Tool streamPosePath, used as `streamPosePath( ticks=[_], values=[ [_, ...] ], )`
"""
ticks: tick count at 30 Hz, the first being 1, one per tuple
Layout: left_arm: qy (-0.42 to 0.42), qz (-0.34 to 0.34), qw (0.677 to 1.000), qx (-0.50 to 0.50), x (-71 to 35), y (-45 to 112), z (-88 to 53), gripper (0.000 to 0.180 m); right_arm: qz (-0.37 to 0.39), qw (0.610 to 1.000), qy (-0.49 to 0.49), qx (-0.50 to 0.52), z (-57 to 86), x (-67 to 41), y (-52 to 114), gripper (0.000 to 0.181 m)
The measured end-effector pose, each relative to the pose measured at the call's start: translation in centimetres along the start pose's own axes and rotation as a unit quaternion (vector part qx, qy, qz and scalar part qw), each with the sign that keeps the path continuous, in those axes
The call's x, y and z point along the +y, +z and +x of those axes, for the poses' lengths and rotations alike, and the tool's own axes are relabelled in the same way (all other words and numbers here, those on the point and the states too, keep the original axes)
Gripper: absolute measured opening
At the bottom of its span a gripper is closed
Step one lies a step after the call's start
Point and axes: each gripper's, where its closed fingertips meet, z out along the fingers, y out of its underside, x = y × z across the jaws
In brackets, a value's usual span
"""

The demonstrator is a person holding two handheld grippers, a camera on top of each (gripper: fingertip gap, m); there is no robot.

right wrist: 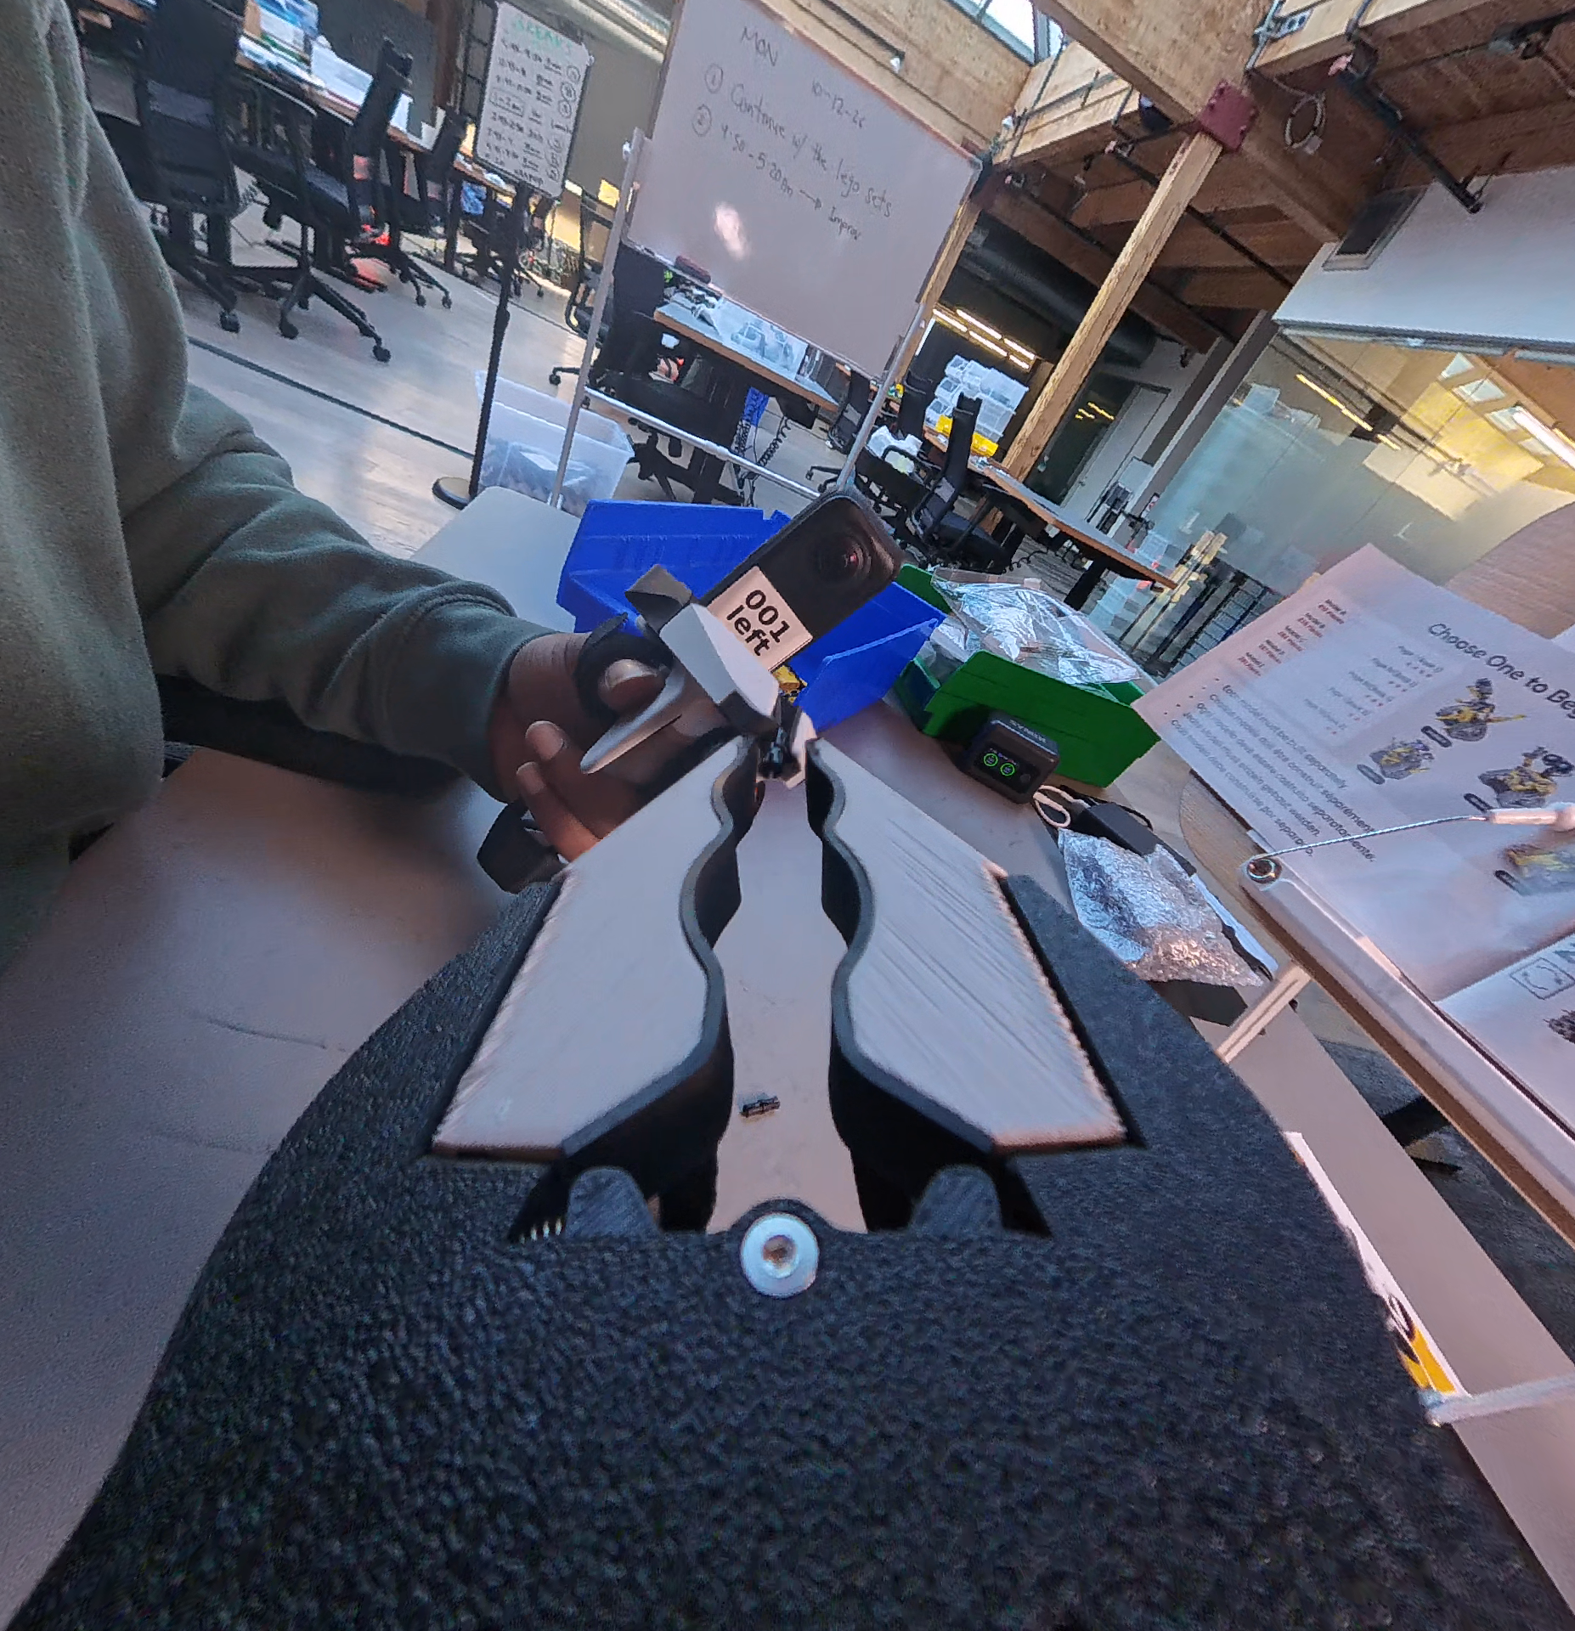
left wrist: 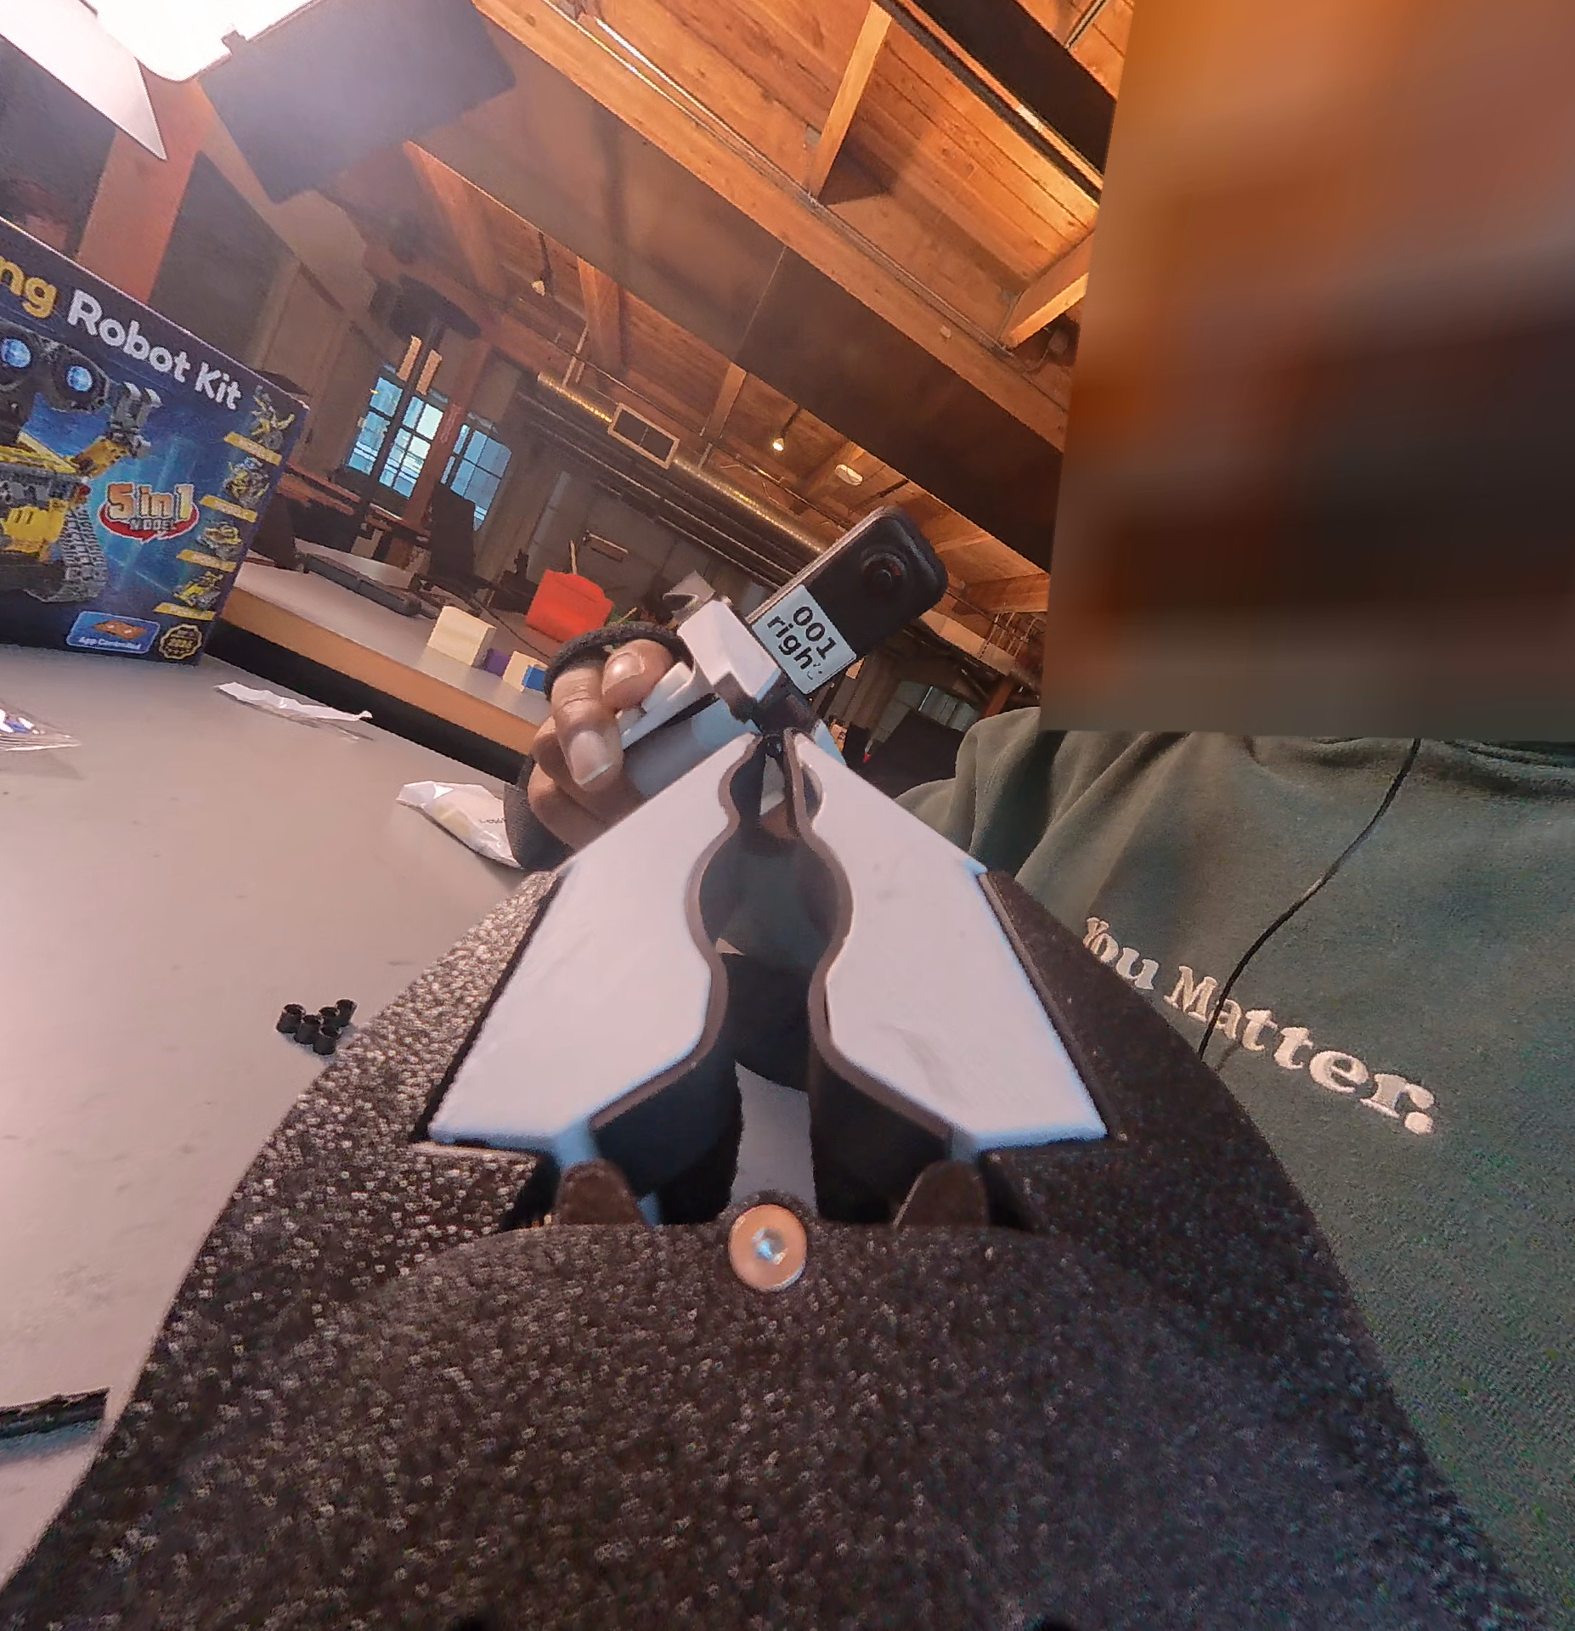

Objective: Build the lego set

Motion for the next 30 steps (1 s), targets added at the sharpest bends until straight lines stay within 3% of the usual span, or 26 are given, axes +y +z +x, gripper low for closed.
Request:
streamPosePath(
  ticks=[30],
  values=[
    [-0.032,0.015,0.999,0.017,-0.08,-0.17,0.04,0.003,0.004,1.0,-0.028,0.002,-0.33,-0.09,0.23,0.004]
  ],
)
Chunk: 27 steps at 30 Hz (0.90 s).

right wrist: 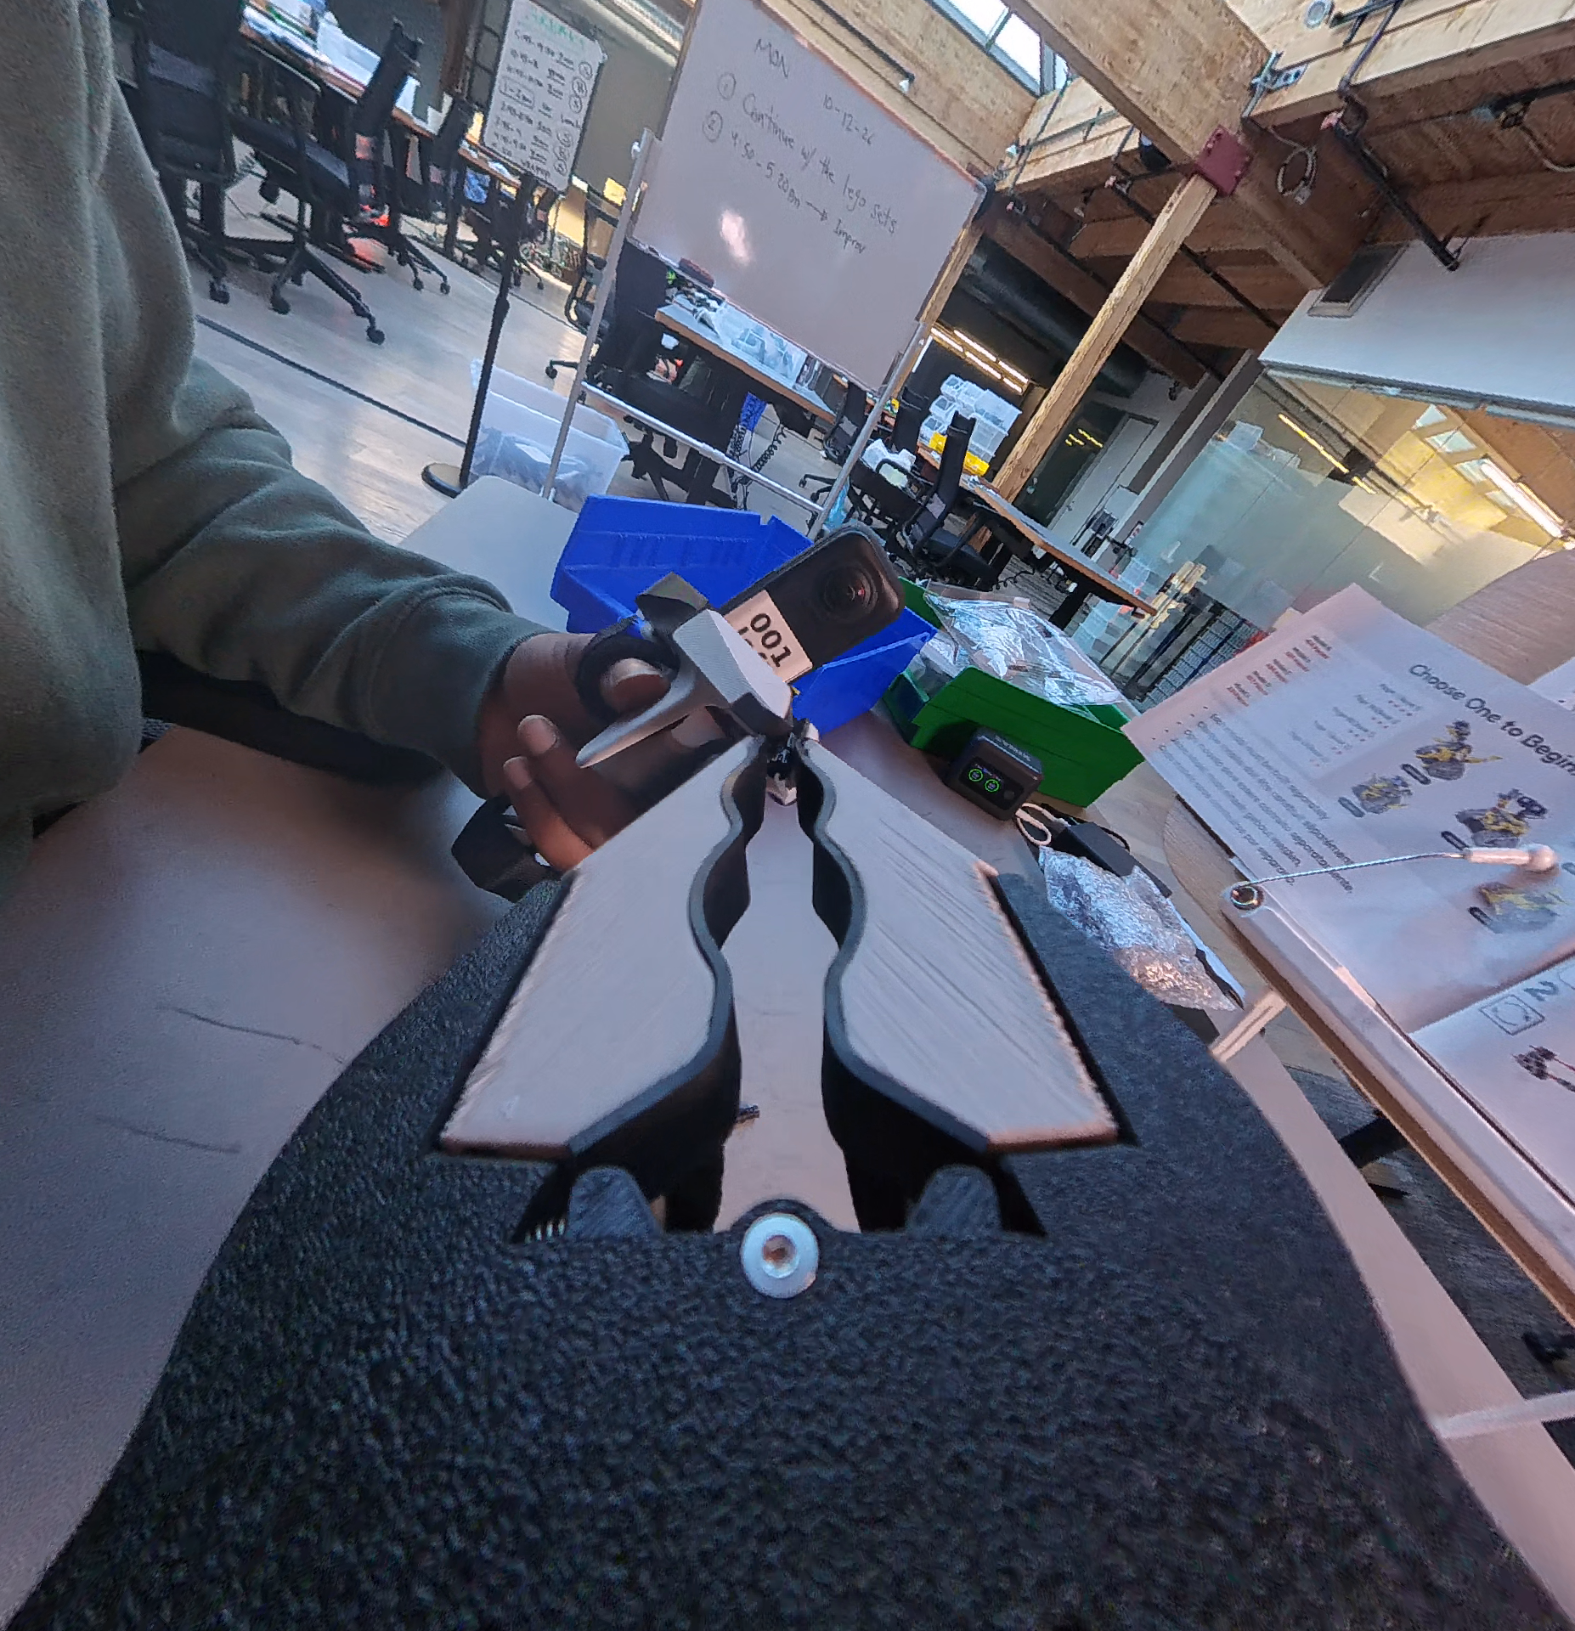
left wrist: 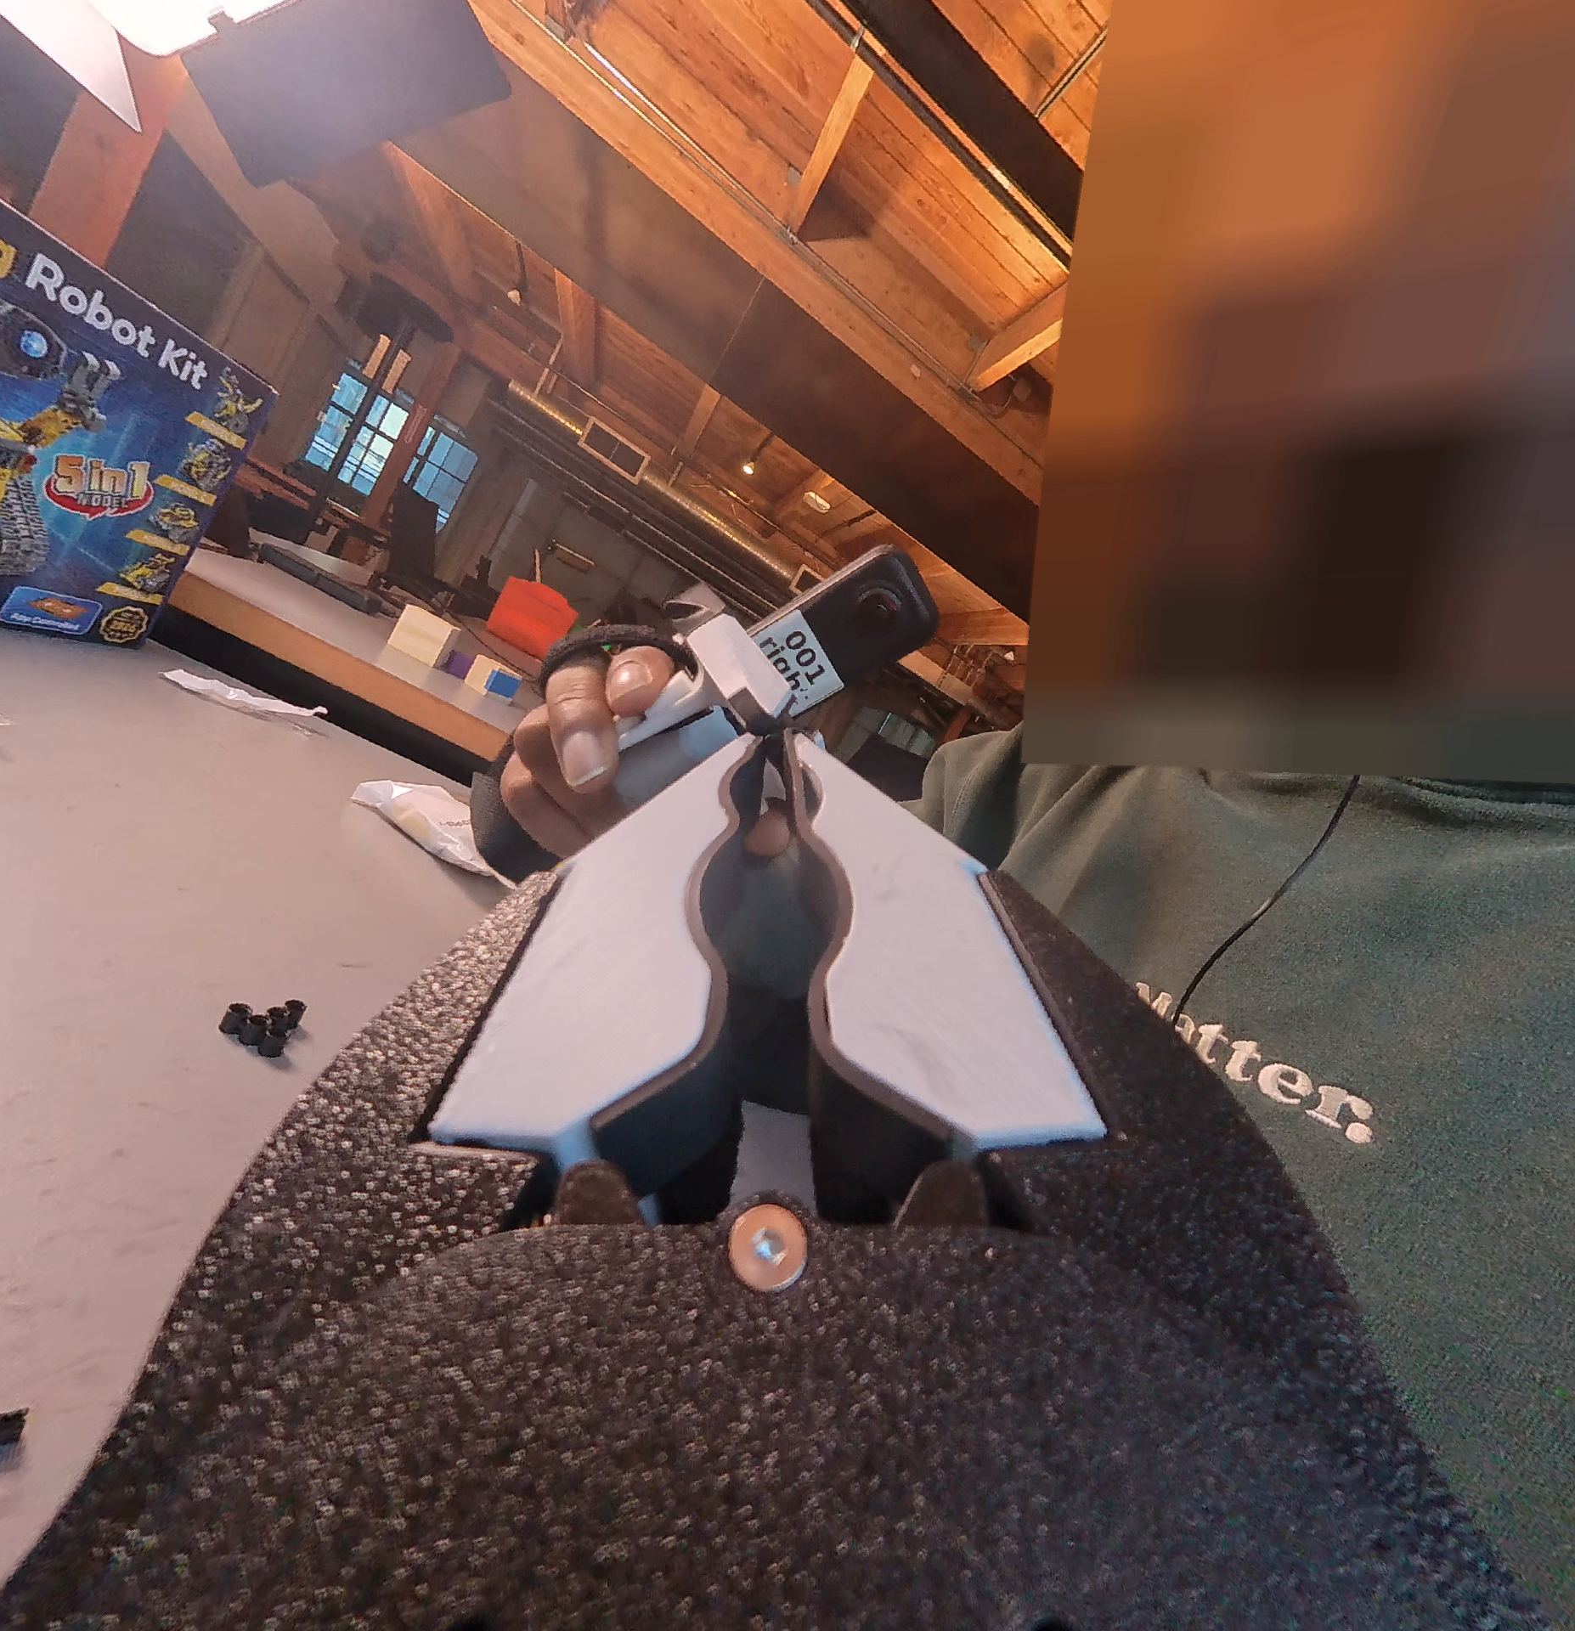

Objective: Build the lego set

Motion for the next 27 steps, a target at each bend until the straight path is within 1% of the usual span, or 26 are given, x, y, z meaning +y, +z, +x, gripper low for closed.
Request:
streamPosePath(
  ticks=[2,15,16,18,20,22,23,25,27],
  values=[
    [-0.006,0.003,1.0,0.001,0.0,0.0,0.0,0.004,-0.003,1.0,-0.012,0.005,0.1,0.0,0.0,0.004],
    [-0.015,0.013,1.0,-0.024,-0.4,-0.3,-1.0,0.004,-0.001,0.999,0.052,-0.001,0.7,0.7,0.0,0.003],
    [-0.014,0.022,0.999,-0.027,-0.8,-0.6,-1.1,0.006,0.001,0.998,0.059,0.0,0.8,0.7,-0.2,0.003],
    [-0.007,0.038,0.998,-0.041,-2.0,-1.5,-1.3,0.016,0.001,0.997,0.076,0.003,1.4,0.7,-0.7,0.003],
    [0.021,0.034,0.997,-0.068,-3.0,-2.4,-1.5,0.027,-0.012,0.996,0.089,0.007,2.0,1.3,-1.3,0.003],
    [0.066,-0.001,0.993,-0.103,-3.3,-3.1,-1.6,0.033,-0.034,0.994,0.1,0.015,2.5,2.2,-2.1,0.003],
    [0.093,-0.034,0.987,-0.128,-2.9,-3.4,-1.9,0.037,-0.047,0.993,0.107,0.016,2.6,2.8,-2.5,0.003],
    [0.15,-0.121,0.964,-0.183,-1.4,-4.2,-3.0,0.044,-0.072,0.99,0.12,0.018,2.6,3.9,-3.3,0.003],
    [0.184,-0.215,0.935,-0.214,1.1,-5.1,-4.1,0.054,-0.098,0.986,0.13,0.022,2.5,5.0,-4.1,0.003]
  ],
)
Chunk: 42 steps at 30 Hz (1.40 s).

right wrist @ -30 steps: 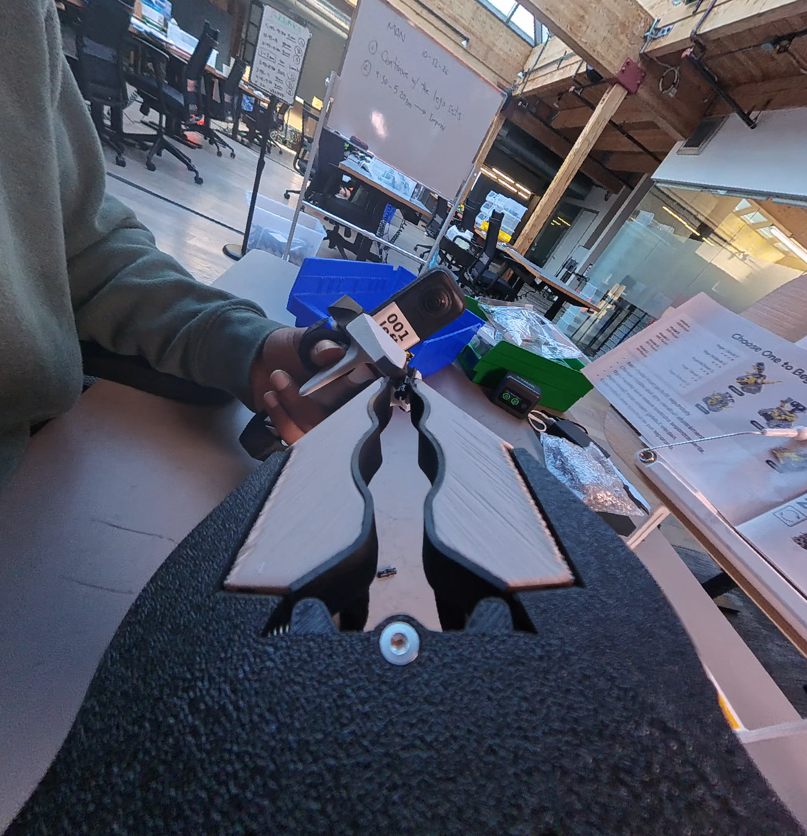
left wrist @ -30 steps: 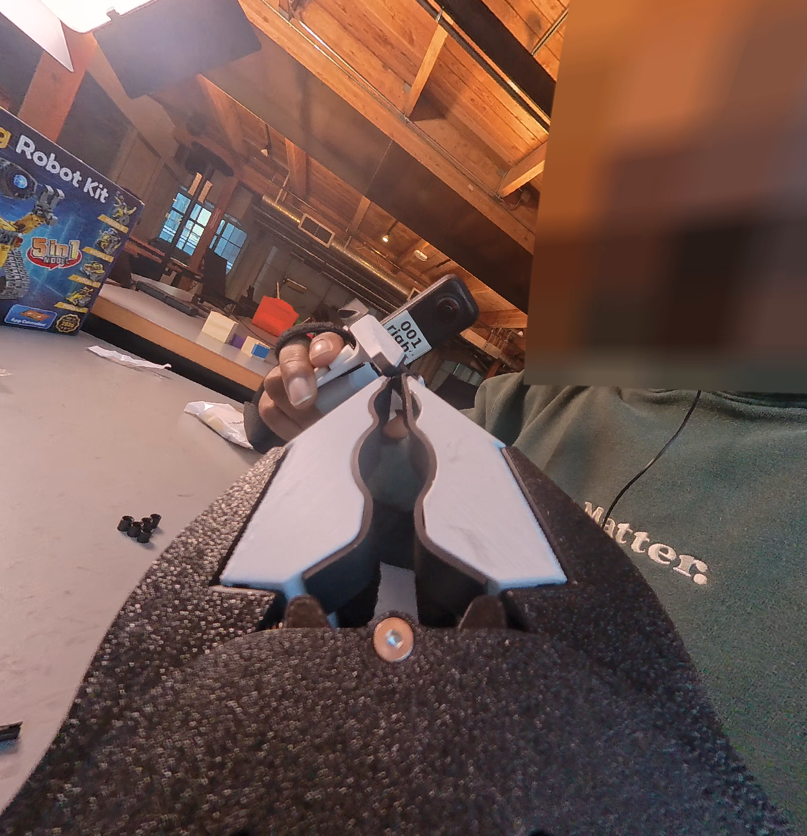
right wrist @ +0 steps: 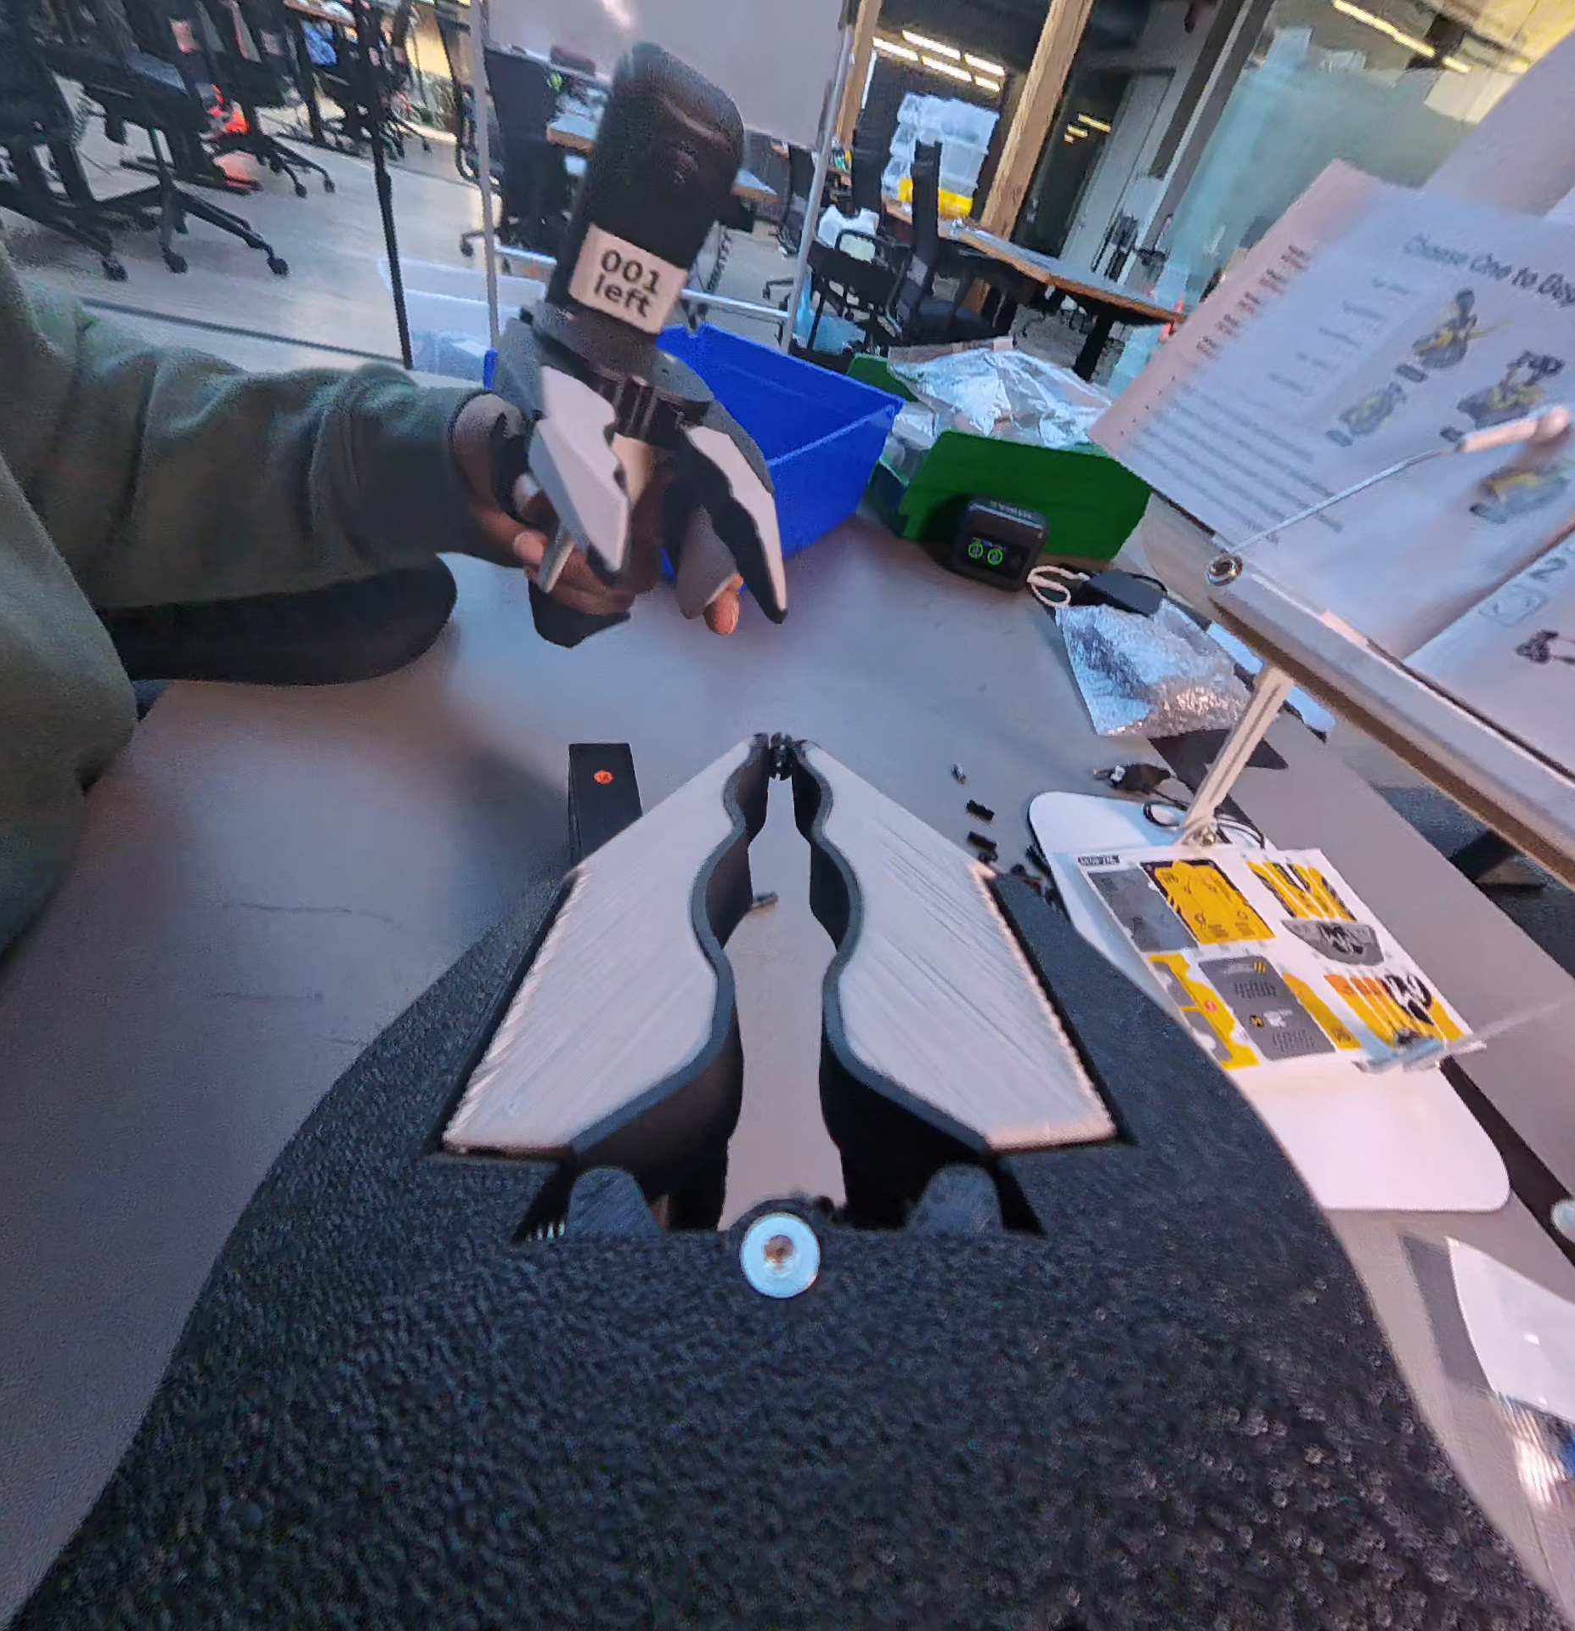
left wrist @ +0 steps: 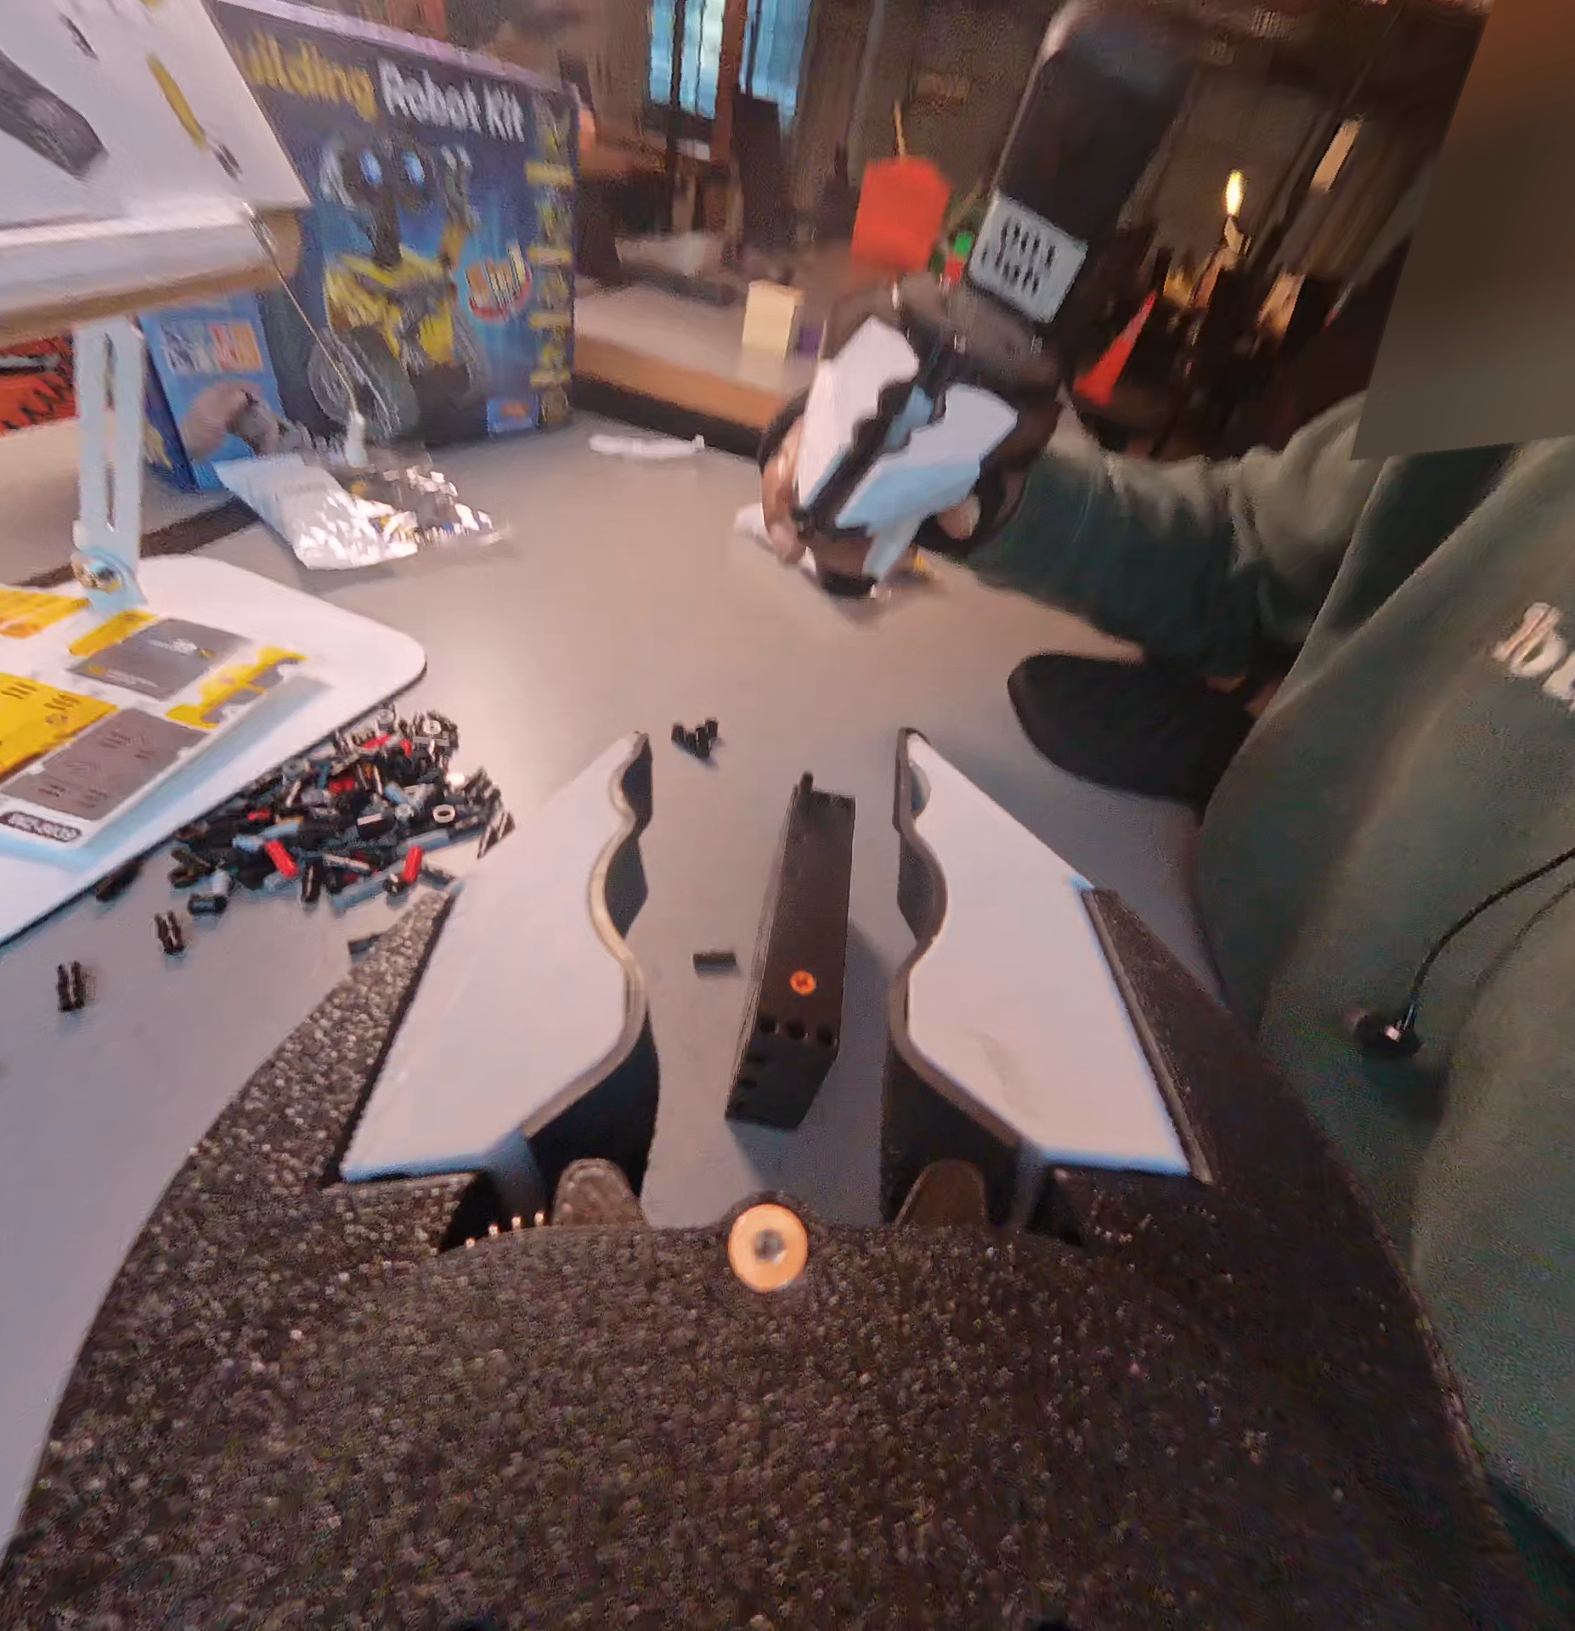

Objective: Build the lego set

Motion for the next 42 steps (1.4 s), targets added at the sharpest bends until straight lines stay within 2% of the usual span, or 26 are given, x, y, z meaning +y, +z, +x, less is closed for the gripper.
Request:
streamPosePath(
  ticks=[3,7,8,11,24,31,42],
  values=[
    [0.035,-0.095,0.995,0.003,3.7,1.0,0.4,0.065,-0.033,0.999,0.012,0.01,0.2,1.6,-0.9,0.003],
    [0.067,-0.176,0.982,0.017,7.7,2.8,1.0,0.065,-0.054,0.998,0.032,0.016,0.1,2.9,-1.6,0.003],
    [0.078,-0.194,0.978,0.018,8.5,3.1,1.0,0.061,-0.058,0.998,0.034,0.017,0.0,3.1,-1.6,0.003],
    [0.116,-0.232,0.966,0.001,9.9,3.6,0.6,0.027,-0.068,0.997,0.036,0.019,-0.1,3.5,-1.6,0.003],
    [0.096,-0.2,0.973,-0.068,9.5,5.9,0.0,0.027,-0.125,0.991,0.044,-0.013,-0.8,5.3,0.1,0.003],
    [0.1,-0.177,0.977,-0.067,8.8,5.6,0.1,0.03,-0.168,0.984,0.05,-0.03,-1.1,6.3,0.0,0.003],
    [0.088,-0.171,0.979,-0.065,8.8,5.0,0.1,0.026,-0.29,0.95,0.011,-0.119,-2.8,7.6,-0.1,0.003]
  ],
)
